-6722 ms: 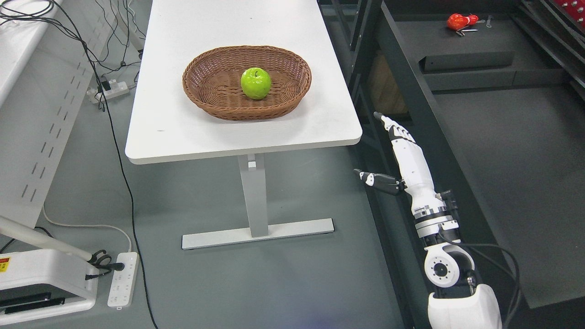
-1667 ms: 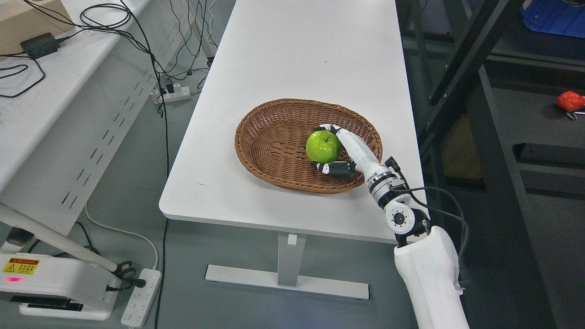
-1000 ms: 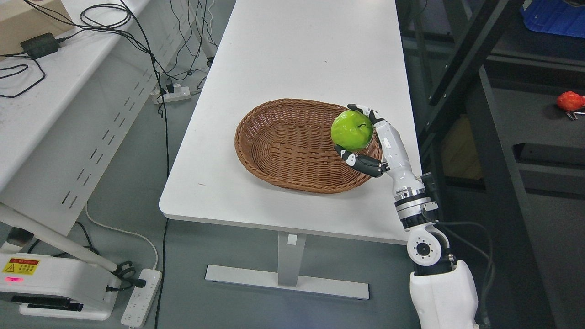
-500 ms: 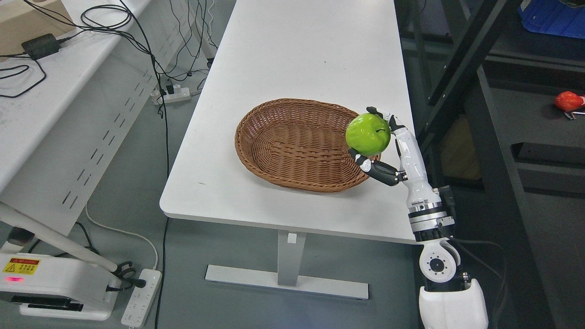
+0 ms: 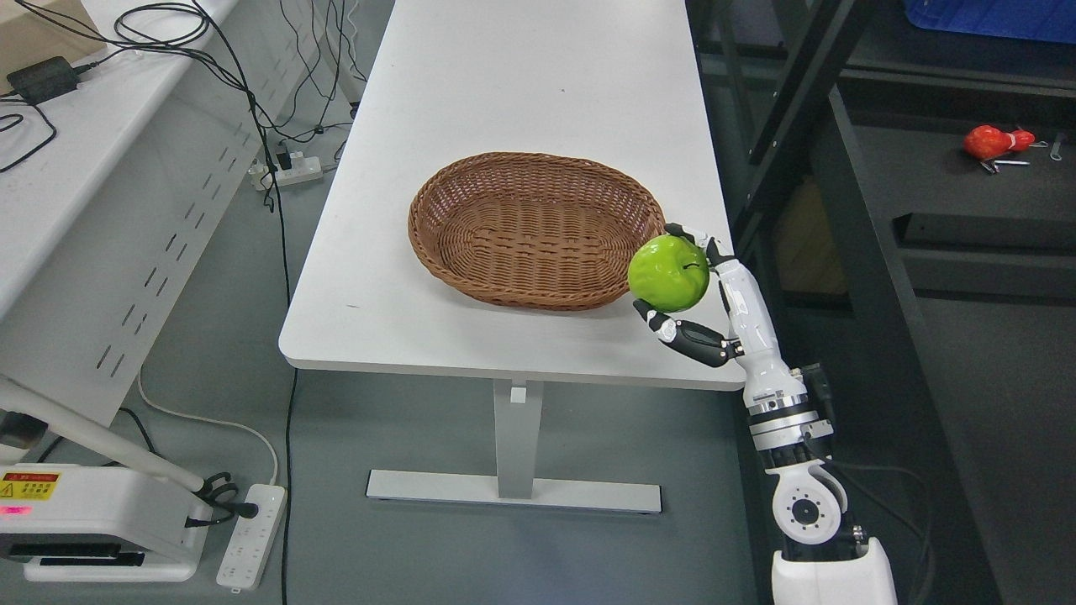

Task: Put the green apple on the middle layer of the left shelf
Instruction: 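Lift the green apple out of the basket with the right hand, then hold the green apple in the right hand while turning toward the shelf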

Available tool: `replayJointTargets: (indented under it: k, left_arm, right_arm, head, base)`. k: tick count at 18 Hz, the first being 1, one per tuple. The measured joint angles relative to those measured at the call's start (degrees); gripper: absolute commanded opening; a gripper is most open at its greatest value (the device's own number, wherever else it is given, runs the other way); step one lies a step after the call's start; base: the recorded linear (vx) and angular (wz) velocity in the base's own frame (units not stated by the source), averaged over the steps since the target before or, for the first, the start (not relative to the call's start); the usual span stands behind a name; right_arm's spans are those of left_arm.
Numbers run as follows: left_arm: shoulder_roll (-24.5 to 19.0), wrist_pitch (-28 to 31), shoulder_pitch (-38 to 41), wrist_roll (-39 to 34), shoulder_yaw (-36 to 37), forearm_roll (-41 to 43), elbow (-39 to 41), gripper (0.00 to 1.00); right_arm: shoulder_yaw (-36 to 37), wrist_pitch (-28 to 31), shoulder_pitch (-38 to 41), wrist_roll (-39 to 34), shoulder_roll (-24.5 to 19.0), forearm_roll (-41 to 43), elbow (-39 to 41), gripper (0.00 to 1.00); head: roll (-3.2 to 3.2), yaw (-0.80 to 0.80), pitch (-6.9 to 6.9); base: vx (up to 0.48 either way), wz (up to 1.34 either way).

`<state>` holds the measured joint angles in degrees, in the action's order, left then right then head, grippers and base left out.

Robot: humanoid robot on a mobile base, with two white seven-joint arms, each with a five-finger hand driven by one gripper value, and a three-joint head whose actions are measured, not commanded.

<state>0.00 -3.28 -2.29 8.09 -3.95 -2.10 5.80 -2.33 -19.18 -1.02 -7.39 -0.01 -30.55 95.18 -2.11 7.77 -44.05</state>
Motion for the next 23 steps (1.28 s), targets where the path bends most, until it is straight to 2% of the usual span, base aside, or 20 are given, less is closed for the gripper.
replayJointTargets:
  k: [14,23]
  left_arm:
    - [0.0,0.1,0.0,0.0,0.0,0.0,0.0,1.00]
    - [0.0,0.0,0.0,0.0,0.0,0.0,0.0,1.00]
  right_arm:
    - [-2.7,0.4,4.5,-0.5,0.0,0.3,0.7,0.00]
    - [-3.0,0.2,5.8,0.2,0.0,0.4,0.9,0.00]
  head:
    - [0.00,0.00,0.00]
    - [0.00,0.00,0.00]
  base:
    - [-0.160,0.16]
    - [-0.221,-0.12]
